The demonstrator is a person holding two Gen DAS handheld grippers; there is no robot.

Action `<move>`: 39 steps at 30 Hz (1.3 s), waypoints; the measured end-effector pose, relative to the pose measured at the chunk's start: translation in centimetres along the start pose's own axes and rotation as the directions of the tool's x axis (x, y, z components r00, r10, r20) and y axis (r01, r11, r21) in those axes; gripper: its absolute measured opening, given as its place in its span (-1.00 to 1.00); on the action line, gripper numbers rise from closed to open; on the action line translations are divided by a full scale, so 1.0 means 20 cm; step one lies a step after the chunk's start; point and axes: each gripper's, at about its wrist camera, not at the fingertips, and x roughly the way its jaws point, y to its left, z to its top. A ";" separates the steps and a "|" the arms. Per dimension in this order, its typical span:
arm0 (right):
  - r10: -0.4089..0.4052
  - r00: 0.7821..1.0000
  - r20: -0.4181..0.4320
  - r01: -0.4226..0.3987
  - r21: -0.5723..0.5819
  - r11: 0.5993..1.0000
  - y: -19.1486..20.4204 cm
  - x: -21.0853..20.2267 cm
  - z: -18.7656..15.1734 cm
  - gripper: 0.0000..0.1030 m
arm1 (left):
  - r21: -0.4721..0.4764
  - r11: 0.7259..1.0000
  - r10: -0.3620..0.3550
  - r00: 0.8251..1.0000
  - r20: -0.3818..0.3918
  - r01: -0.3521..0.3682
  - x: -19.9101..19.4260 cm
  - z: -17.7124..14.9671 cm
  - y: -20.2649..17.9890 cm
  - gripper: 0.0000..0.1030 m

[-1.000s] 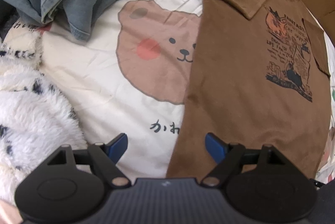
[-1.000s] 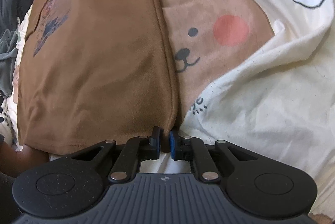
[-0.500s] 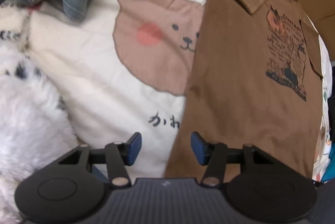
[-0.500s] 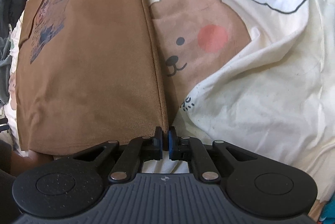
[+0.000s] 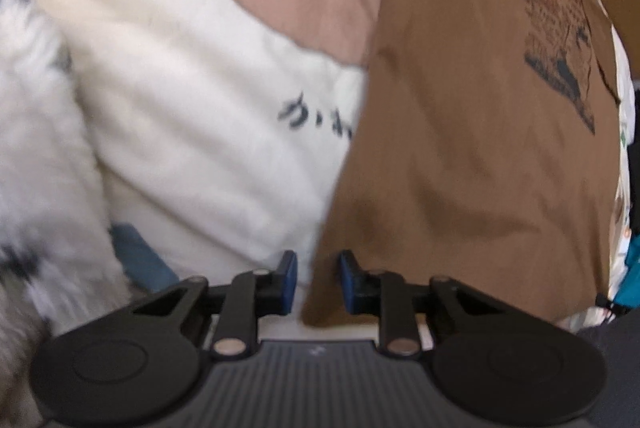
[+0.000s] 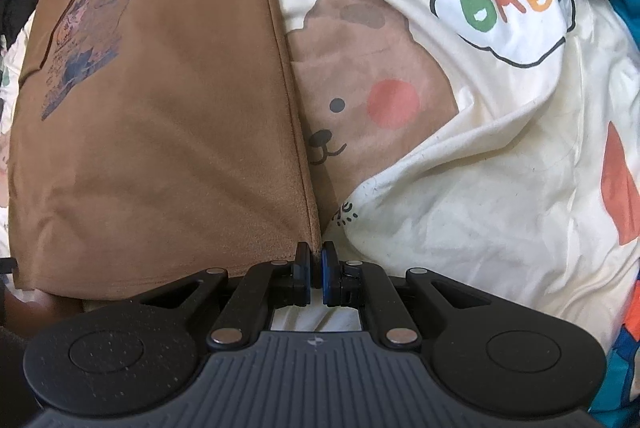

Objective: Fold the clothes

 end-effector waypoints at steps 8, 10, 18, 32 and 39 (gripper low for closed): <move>-0.016 1.000 0.000 0.016 -0.009 1.000 0.01 -0.02 0.01 -0.94 | -0.005 1.000 -0.019 1.000 -0.018 0.019 0.06 -0.07 0.00 -0.58; -0.013 1.000 0.001 0.013 -0.008 1.000 0.01 -0.03 0.01 -0.94 | -0.023 0.999 -0.029 1.000 0.001 0.029 0.05 -0.07 0.01 -0.58; 0.000 1.000 -0.018 -0.001 -0.005 1.000 -0.02 -0.05 0.01 -0.95 | -0.099 0.993 -0.067 0.998 0.022 0.069 0.06 -0.09 0.08 -0.84; 0.052 0.999 -0.007 -0.052 0.002 0.999 0.00 -0.18 0.00 -0.96 | -0.059 0.991 -0.109 0.983 0.149 0.119 -0.41 -0.10 0.12 -0.93; 0.056 0.998 0.013 -0.056 -0.011 0.998 0.01 -0.24 -0.03 -0.96 | -0.039 0.994 -0.101 0.988 0.120 0.106 -0.39 -0.11 0.19 -0.94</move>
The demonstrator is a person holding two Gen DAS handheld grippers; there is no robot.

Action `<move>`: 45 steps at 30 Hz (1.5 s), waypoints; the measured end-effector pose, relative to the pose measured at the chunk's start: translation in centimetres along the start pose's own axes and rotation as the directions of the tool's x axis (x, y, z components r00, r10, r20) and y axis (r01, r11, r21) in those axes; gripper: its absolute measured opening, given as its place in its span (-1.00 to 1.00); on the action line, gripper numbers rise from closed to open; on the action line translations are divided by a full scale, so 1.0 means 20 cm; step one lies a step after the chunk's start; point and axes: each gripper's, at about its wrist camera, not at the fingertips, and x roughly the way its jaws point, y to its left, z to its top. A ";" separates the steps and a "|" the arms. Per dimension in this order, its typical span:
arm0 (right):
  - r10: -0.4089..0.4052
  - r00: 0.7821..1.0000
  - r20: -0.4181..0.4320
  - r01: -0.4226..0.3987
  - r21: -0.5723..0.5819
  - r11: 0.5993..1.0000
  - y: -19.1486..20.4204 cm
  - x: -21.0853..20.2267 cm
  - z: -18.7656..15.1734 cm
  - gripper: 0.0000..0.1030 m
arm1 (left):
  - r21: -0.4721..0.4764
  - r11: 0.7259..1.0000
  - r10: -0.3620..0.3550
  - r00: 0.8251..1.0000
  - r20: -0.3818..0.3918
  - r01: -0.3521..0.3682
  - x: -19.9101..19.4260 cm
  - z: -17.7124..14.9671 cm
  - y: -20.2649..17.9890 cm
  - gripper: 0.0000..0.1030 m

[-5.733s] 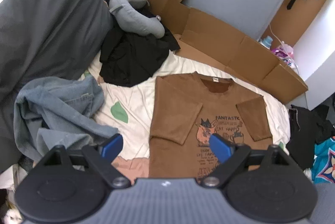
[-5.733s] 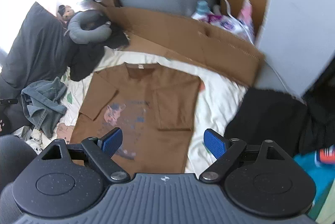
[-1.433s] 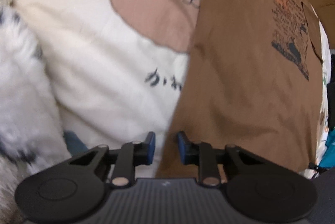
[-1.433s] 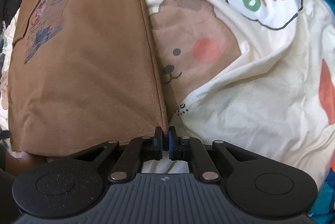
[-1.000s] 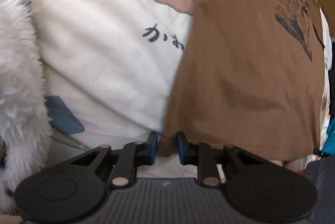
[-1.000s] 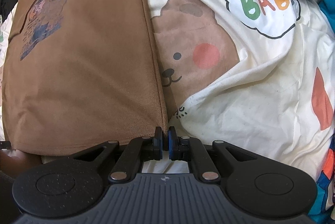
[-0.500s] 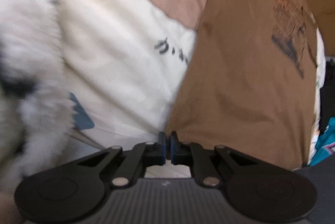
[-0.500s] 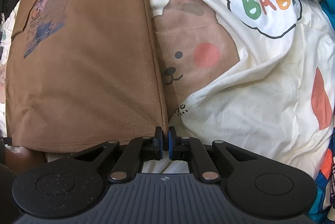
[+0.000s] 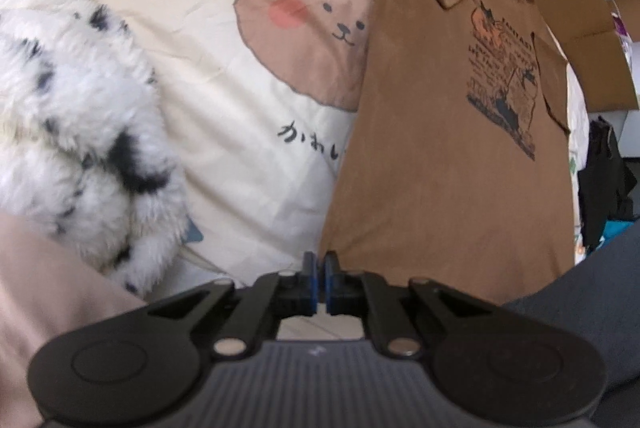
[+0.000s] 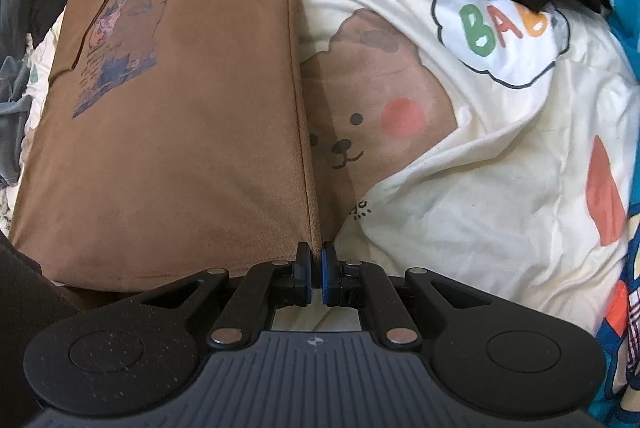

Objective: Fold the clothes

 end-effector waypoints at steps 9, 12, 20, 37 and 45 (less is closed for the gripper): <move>0.016 1.000 -0.009 -0.016 0.000 1.000 0.01 0.00 -0.07 -0.97 | 0.028 0.999 0.025 1.000 -0.005 -0.024 -0.03 -0.04 0.02 -0.94; 0.020 1.000 -0.014 -0.020 0.005 1.000 0.01 0.00 -0.10 -0.97 | 0.037 0.999 0.034 0.999 -0.008 -0.034 -0.03 -0.06 0.02 -0.94; 0.026 0.998 -0.052 -0.025 0.022 0.999 0.02 0.04 -0.21 -0.97 | 0.039 0.998 0.044 0.999 -0.027 -0.043 -0.04 -0.10 0.05 -0.94; 0.123 0.984 0.127 -0.138 0.116 0.984 -0.04 -0.12 -0.16 -0.96 | 0.035 0.999 -0.037 0.995 0.098 0.033 -0.24 0.18 -0.09 -0.94; 0.151 0.963 0.222 -0.174 0.085 0.981 -0.01 -0.25 0.01 -0.96 | 0.038 0.997 -0.075 0.984 0.161 0.070 -0.31 0.33 -0.17 -0.94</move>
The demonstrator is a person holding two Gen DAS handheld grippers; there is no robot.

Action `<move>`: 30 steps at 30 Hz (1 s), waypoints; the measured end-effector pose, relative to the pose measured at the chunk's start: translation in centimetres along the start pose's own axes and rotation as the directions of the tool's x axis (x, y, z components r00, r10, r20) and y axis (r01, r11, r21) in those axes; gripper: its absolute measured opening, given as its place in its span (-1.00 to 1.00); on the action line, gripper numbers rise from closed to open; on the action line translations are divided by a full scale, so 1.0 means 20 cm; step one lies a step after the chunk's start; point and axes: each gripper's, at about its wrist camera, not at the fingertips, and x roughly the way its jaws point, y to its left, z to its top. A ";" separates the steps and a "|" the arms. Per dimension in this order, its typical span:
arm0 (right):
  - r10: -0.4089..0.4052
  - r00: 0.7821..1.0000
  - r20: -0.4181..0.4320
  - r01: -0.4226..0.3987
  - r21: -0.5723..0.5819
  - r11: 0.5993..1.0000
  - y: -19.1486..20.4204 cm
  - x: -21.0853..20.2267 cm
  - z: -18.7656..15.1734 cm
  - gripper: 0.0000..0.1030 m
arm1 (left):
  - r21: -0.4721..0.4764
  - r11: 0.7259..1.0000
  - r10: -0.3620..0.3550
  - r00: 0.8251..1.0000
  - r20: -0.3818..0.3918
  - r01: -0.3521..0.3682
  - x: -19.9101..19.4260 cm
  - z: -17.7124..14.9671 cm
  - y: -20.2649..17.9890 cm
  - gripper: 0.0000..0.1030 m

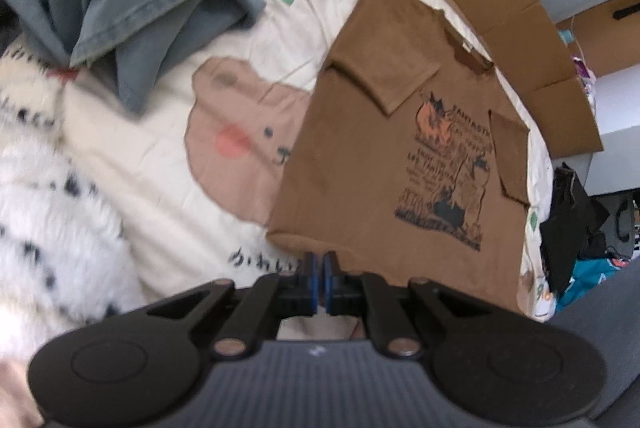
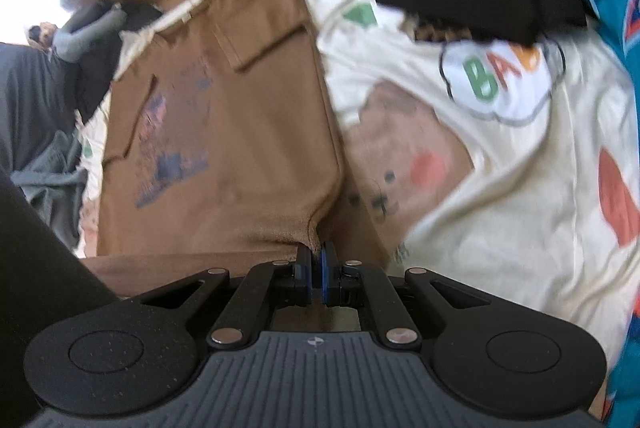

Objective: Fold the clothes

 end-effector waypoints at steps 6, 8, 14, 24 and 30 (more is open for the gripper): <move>0.020 0.999 0.047 -0.019 -0.016 1.000 0.05 0.00 0.13 -0.96 | 0.006 1.000 -0.022 0.999 0.030 0.021 0.01 0.11 -0.03 -0.94; 0.021 0.998 0.057 -0.020 -0.021 1.000 0.07 0.00 0.16 -0.96 | 0.009 1.000 -0.029 0.999 0.039 0.029 0.02 0.14 -0.04 -0.94; 0.024 0.995 0.092 -0.022 -0.020 1.000 0.08 0.03 0.25 -0.96 | 0.019 0.999 -0.047 0.996 0.070 0.045 0.04 0.23 -0.06 -0.94; 0.009 0.994 0.108 -0.004 -0.040 0.999 0.12 0.16 0.42 -0.96 | 0.027 0.999 -0.049 0.994 0.100 0.047 0.14 0.37 -0.10 -0.94; -0.024 0.996 0.088 0.029 -0.051 0.998 0.12 0.29 0.51 -0.96 | 0.004 1.000 -0.014 0.997 0.070 0.014 0.26 0.45 -0.12 -0.94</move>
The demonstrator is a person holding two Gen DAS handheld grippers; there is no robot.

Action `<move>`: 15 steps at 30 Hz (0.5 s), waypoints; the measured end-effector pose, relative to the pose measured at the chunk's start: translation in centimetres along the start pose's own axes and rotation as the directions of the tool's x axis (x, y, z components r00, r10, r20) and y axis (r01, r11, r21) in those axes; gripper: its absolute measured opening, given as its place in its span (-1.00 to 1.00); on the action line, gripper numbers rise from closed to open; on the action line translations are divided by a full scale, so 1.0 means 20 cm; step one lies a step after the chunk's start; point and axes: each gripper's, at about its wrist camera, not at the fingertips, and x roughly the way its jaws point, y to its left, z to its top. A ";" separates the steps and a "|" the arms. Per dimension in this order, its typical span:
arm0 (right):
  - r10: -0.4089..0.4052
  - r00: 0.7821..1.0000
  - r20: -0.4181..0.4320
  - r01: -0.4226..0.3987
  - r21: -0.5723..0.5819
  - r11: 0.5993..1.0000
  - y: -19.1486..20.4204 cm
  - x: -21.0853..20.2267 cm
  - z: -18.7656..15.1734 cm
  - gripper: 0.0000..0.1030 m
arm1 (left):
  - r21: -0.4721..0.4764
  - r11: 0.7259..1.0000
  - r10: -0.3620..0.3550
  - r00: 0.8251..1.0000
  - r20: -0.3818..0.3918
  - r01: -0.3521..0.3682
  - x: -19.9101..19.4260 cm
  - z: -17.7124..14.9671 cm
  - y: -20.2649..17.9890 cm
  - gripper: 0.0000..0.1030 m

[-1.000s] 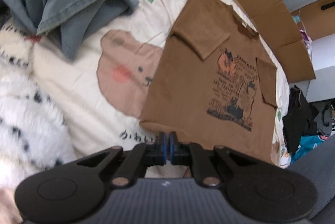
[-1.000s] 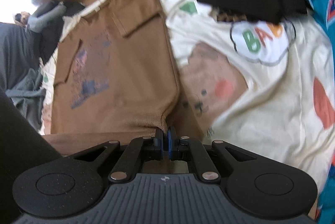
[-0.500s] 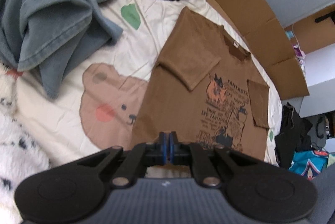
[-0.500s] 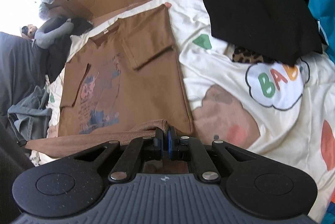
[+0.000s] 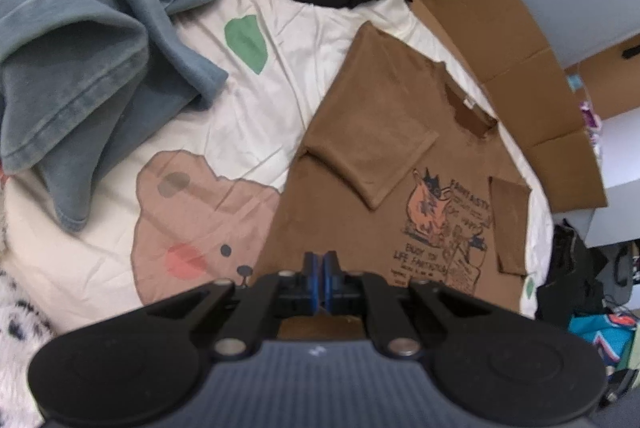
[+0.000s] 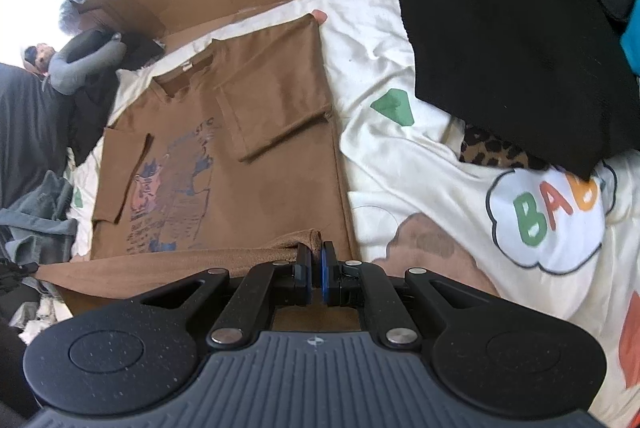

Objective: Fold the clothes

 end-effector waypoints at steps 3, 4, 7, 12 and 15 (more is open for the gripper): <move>-0.015 1.000 -0.007 0.015 -0.005 1.000 0.00 0.06 0.04 -0.96 | 0.022 1.000 0.017 1.000 -0.010 -0.017 0.04 0.04 -0.02 -0.94; -0.019 1.000 -0.009 0.019 -0.006 1.000 0.01 0.08 0.06 -0.96 | 0.025 0.999 0.022 1.000 -0.009 -0.022 0.05 0.05 -0.02 -0.94; -0.025 1.000 -0.014 0.025 -0.026 0.999 0.02 0.12 0.10 -0.96 | 0.033 0.999 0.036 0.999 -0.008 -0.036 0.08 0.09 -0.03 -0.94; -0.029 0.999 -0.017 0.028 -0.066 0.997 0.05 0.18 0.16 -0.96 | 0.041 0.998 0.051 0.999 -0.001 -0.050 0.13 0.13 -0.04 -0.94; -0.036 0.999 -0.018 0.034 -0.072 0.997 0.05 0.21 0.19 -0.96 | 0.042 0.998 0.054 0.999 0.003 -0.054 0.16 0.15 -0.05 -0.94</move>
